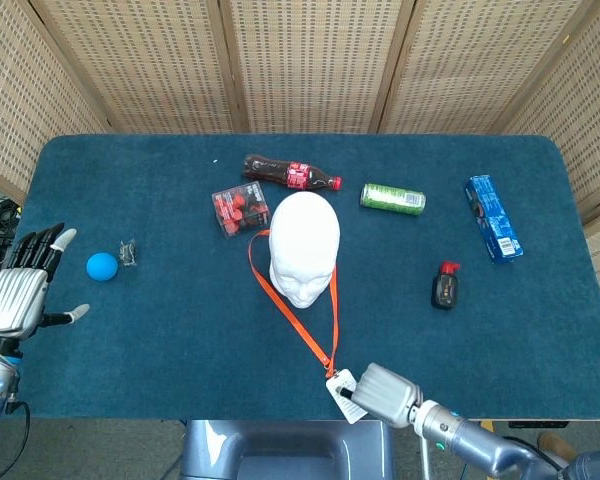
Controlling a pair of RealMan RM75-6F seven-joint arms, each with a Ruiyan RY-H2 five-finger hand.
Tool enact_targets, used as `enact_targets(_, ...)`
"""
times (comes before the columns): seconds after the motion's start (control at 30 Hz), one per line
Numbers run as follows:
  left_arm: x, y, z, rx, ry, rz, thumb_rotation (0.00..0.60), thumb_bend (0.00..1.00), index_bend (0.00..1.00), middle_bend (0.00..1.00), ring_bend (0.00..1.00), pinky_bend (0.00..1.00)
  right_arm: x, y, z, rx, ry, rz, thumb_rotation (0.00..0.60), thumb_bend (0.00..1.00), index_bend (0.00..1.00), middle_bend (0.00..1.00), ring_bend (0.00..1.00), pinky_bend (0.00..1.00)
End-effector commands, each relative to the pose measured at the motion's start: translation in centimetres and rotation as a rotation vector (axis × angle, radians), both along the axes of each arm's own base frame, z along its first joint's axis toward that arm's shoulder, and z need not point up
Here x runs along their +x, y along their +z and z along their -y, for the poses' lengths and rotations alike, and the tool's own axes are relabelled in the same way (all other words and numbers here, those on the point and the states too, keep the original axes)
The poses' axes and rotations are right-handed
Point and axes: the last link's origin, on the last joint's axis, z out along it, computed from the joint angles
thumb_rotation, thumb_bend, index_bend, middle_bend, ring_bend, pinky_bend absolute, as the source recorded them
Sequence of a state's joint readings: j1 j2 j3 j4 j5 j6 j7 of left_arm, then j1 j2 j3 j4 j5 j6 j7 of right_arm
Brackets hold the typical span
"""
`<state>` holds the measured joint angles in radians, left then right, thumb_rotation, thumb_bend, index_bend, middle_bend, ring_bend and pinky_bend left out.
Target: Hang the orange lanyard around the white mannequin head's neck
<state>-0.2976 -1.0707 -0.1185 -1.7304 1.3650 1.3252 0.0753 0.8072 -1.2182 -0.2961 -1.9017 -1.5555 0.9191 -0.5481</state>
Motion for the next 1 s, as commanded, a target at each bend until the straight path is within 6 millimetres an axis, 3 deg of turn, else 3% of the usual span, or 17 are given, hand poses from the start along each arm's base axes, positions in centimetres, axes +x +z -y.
enact_targets(0.03, 0.0, 0.0, 0.1, 0.001, -0.002, 0.0, 0.6, 0.0, 0.0, 0.0, 0.0, 0.0, -1.7, 4.1, 3.0, -0.141, 0.098, 0.156, 0.6, 0.81, 0.23, 0.79, 0.73, 0.9)
enact_targets(0.23, 0.0, 0.1, 0.6, 0.007, -0.016, -0.002, 0.6, 0.0, 0.0, 0.0, 0.0, 0.0, -5.9, 9.5, 5.2, -0.331, 0.132, 0.178, 0.6, 0.81, 0.25, 0.78, 0.72, 0.9)
enact_targets(0.43, -0.7, 0.5, 1.8, 0.027, -0.012, -0.004, 0.6, 0.0, 0.0, 0.0, 0.0, 0.0, -11.4, 13.9, 6.5, -0.508, -0.032, 0.251, 0.6, 0.74, 0.26, 0.72, 0.68, 0.86)
enact_targets(0.47, -0.9, 0.6, 2.0, 0.029, -0.011, -0.003, 0.6, 0.0, 0.0, 0.0, 0.0, 0.0, -11.9, 14.3, 6.5, -0.535, -0.049, 0.262, 0.6, 0.65, 0.23, 0.67, 0.64, 0.8)
enact_targets(0.53, -1.3, 0.7, 2.5, 0.036, -0.003, -0.003, 0.6, 0.0, 0.0, 0.0, 0.0, 0.0, -13.6, 15.5, 6.2, -0.618, -0.133, 0.28, 0.6, 0.39, 0.15, 0.5, 0.46, 0.56)
enact_targets(0.6, -1.7, 0.9, 3.0, 0.039, 0.006, -0.004, 0.6, 0.0, 0.0, 0.0, 0.0, 0.0, -14.6, 16.1, 5.8, -0.67, -0.207, 0.281, 0.6, 0.08, 0.04, 0.18, 0.13, 0.16)
enact_targets(0.67, -2.3, 1.0, 3.6, 0.042, 0.02, -0.007, 0.6, 0.0, 0.0, 0.0, 0.0, 0.0, -15.5, 16.9, 4.8, -0.719, -0.327, 0.318, 0.6, 0.0, 0.0, 0.03, 0.0, 0.01)
enact_targets(1.0, -3.2, 1.5, 4.6, 0.058, 0.034, -0.005, 0.6, 0.0, 0.0, 0.0, 0.0, 0.0, -15.0, 17.6, 2.0, -0.782, -0.512, 0.474, 0.6, 0.0, 0.0, 0.0, 0.0, 0.0)
